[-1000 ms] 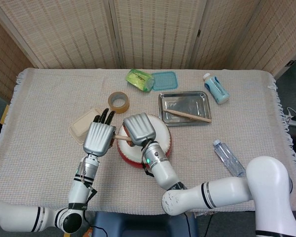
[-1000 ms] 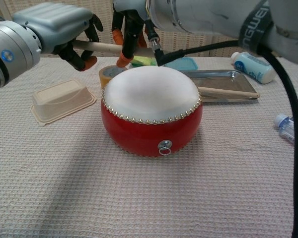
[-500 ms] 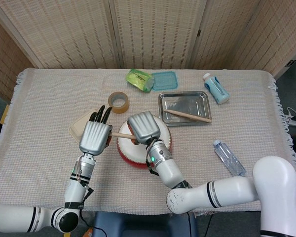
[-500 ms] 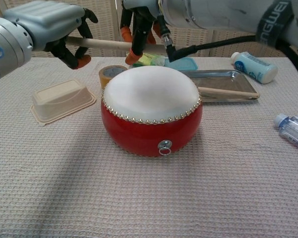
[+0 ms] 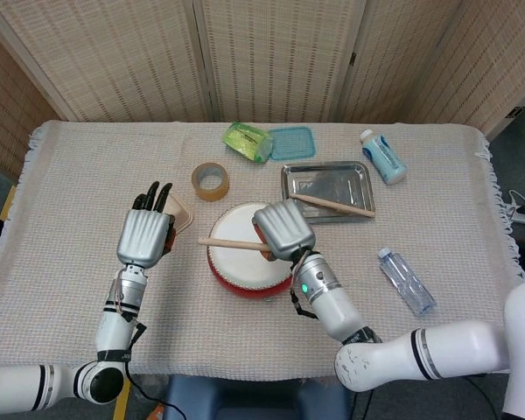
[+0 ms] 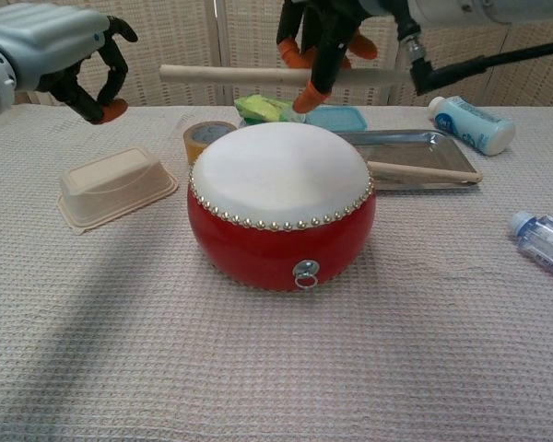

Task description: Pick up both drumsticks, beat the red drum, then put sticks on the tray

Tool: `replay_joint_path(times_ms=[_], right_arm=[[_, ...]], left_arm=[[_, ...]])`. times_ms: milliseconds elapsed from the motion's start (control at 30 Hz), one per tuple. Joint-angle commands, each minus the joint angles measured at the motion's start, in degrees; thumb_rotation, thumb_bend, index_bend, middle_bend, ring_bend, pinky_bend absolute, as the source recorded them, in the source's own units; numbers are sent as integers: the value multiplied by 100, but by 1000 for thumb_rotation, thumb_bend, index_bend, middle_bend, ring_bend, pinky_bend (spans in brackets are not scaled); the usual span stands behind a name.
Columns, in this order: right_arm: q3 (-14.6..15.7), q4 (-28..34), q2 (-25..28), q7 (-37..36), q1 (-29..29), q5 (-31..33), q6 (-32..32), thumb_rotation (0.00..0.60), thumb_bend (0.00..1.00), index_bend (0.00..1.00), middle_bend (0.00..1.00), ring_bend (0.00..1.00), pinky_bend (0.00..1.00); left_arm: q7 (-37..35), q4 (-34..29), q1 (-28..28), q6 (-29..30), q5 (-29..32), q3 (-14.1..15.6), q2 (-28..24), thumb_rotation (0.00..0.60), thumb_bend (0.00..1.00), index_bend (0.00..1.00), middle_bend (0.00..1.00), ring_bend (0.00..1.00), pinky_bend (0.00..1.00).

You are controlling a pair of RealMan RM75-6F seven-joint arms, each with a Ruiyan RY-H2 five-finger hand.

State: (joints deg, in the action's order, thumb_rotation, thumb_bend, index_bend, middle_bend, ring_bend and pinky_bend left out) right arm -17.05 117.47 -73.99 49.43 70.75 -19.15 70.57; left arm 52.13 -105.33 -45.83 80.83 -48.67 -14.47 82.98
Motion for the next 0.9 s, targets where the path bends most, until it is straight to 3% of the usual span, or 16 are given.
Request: replay_joint_path(times_ms=[33,200,333,533,900], right_arm=[[181,331,500,-264,-363,-308,-25,600,181,891,821,696,803],[511,300,1128,-593,-839,-713,-254,600,181,891,821,696,803],[702,-266,1266,-906,-1096,-893,-572,600,181,892,821,696,803],[840,-1661,787,-1235,-1153,-1010,-1243,600,181,889,821,695,803],[1024,-4564,-709,-1269,-904,-968,-2406,600,181,865,821,663,771]], left_arm=[[-176,45,104,-24,-5,21,-96,600,445,7,63,9,202],[-649,217,365,85,-362,154,-227,600,447,75,139,89,249],[-1044,268,569,127,-583,226,-325,600,448,154,226,176,349],[-1432,179,778,-14,-810,355,-540,600,448,235,318,245,454],[-1967,99,1097,-85,-1049,407,-782,600,447,239,331,250,467]])
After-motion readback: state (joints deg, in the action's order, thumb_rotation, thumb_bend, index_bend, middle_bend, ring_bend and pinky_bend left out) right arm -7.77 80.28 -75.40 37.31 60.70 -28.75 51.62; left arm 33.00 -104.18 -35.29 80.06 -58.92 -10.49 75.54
